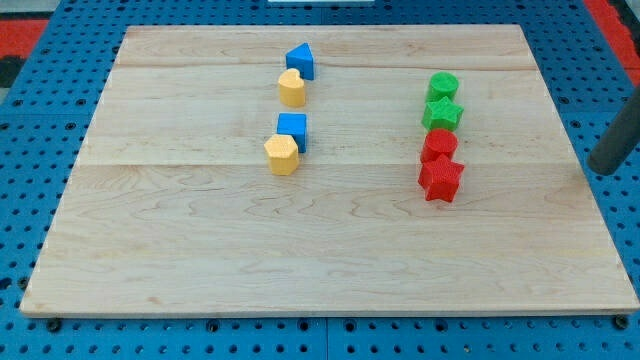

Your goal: Move your arm closer to the green circle

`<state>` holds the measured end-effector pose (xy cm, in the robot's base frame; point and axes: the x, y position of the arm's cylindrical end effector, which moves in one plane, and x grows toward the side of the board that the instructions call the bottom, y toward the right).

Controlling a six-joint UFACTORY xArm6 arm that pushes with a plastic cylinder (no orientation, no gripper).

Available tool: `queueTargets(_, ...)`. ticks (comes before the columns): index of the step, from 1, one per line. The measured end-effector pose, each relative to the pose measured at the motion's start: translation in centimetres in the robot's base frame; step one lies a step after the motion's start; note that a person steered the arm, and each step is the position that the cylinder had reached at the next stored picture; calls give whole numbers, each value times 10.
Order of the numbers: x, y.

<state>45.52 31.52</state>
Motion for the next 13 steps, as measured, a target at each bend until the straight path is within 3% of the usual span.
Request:
queueTargets(4, 29, -43)
queueTargets(5, 14, -31)
queueTargets(7, -149, -39)
queueTargets(8, -167, -89)
queueTargets(9, -177, -99)
queueTargets(13, -180, -97)
